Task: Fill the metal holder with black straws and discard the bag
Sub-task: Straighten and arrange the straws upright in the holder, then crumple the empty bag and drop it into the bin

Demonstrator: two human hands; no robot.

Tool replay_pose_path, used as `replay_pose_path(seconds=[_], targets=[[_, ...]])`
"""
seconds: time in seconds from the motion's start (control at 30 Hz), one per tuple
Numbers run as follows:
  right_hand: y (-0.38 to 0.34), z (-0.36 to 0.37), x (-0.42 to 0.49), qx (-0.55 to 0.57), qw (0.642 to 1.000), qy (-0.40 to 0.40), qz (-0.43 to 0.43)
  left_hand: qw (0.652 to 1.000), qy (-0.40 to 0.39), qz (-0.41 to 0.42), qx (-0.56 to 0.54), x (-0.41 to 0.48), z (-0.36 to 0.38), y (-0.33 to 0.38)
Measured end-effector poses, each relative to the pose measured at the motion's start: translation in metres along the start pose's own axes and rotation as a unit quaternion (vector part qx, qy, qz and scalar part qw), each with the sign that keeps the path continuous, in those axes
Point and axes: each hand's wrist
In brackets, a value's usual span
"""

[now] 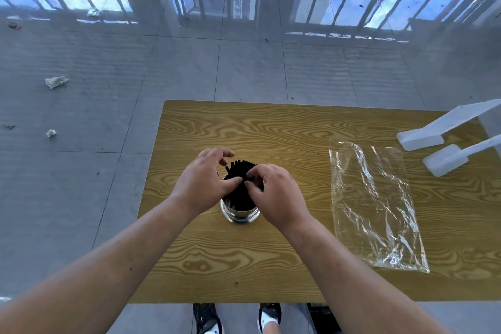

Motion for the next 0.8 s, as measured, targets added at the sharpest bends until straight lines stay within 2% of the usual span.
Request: replay_pose_path(seconds=[0.17,0.3,0.43,0.63,0.8], targets=[[0.014,-0.024,-0.008,-0.009,0.999,0.037,-0.005,0.993,0.021,0.074,0.087,0.004,-0.004,0.025],[0.038,-0.062,-0.019,-0.057,0.996,0.048,0.045,0.978,-0.036,0.126,0.162,0.018,0.005,0.065],[0.080,-0.108,-0.032,-0.094,0.989,0.073,0.088,0.968,-0.090,0.154,0.177,0.036,0.031,0.111],[0.160,-0.171,-0.061,-0.113,0.970,0.094,0.195,0.948,-0.163,0.164,0.219,0.060,0.095,0.168],[0.225,-0.205,-0.080,-0.117,0.951,0.074,0.275,0.936,-0.224,0.123,0.243,0.076,0.150,0.197]])
Point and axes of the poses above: each hand's wrist, its own x-axis towards the middle knuckle, its own z-axis out of the palm, y = z × x, and after that the axes turned 9 degrees about x, right-handed
